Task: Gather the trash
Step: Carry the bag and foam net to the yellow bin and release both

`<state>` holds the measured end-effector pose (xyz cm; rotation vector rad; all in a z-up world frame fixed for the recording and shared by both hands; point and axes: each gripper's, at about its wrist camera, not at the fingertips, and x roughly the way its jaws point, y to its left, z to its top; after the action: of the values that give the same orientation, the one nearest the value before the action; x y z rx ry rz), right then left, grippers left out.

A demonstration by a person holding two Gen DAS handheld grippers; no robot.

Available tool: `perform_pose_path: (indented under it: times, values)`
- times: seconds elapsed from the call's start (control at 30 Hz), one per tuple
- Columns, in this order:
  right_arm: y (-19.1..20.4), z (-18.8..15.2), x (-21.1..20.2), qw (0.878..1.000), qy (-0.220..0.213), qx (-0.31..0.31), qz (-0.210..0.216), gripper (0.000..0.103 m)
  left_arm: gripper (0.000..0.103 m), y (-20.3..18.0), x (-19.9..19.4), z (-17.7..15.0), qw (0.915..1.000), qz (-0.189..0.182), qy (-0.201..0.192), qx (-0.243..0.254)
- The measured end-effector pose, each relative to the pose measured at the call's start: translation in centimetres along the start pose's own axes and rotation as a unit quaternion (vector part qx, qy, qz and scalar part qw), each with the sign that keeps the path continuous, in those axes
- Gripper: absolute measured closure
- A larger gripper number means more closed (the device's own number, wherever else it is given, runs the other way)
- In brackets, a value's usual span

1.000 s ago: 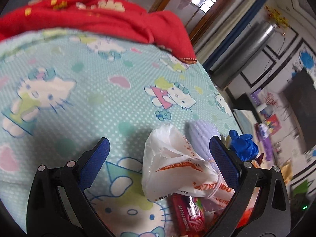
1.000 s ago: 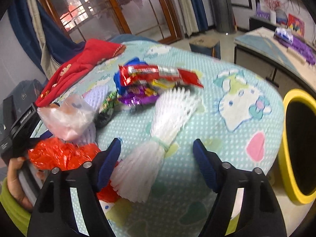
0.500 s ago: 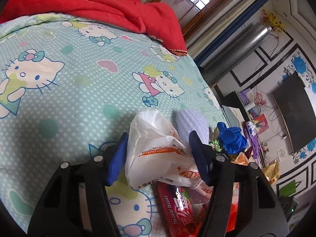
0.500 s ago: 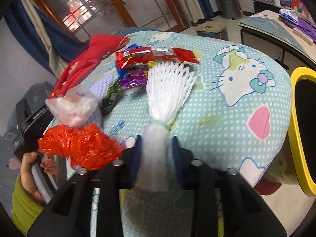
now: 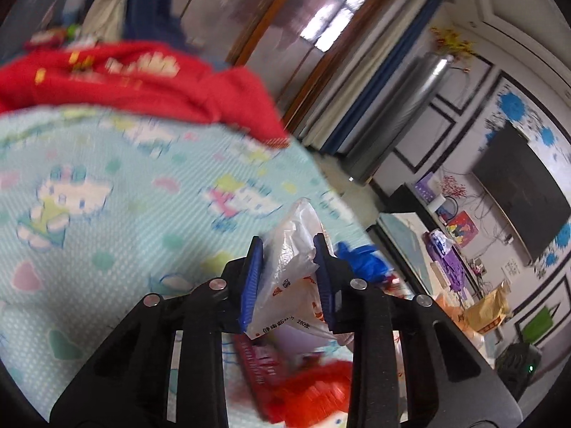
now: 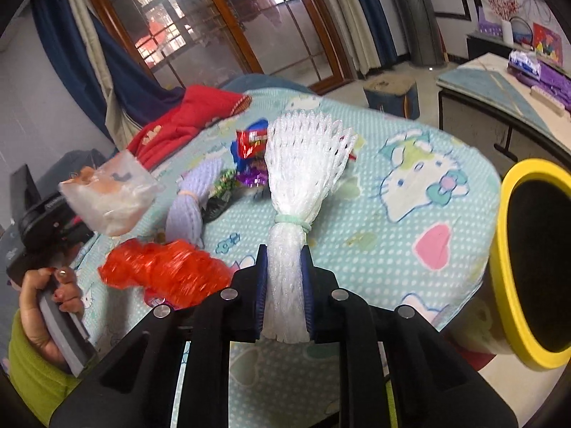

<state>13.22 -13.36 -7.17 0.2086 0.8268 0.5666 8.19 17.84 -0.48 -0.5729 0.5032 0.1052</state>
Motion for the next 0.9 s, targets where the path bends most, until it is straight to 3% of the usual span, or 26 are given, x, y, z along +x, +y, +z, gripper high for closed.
perform_pose_path:
  times: [0.2, 0.9]
  values:
    - [-1.1, 0.6, -2.4, 1.000, -0.026, -0.013, -0.005, 0.086, 0.082, -4.9, -2.1, 0.1, 0.9969, -0.006, -0.041, 0.066]
    - [-8.3, 1.1, -8.9, 0.993, -0.081, 0.024, -0.082, 0.086, 0.082, -16.0, 1.3, -5.0, 0.9828, -0.048, -0.040, 0.174]
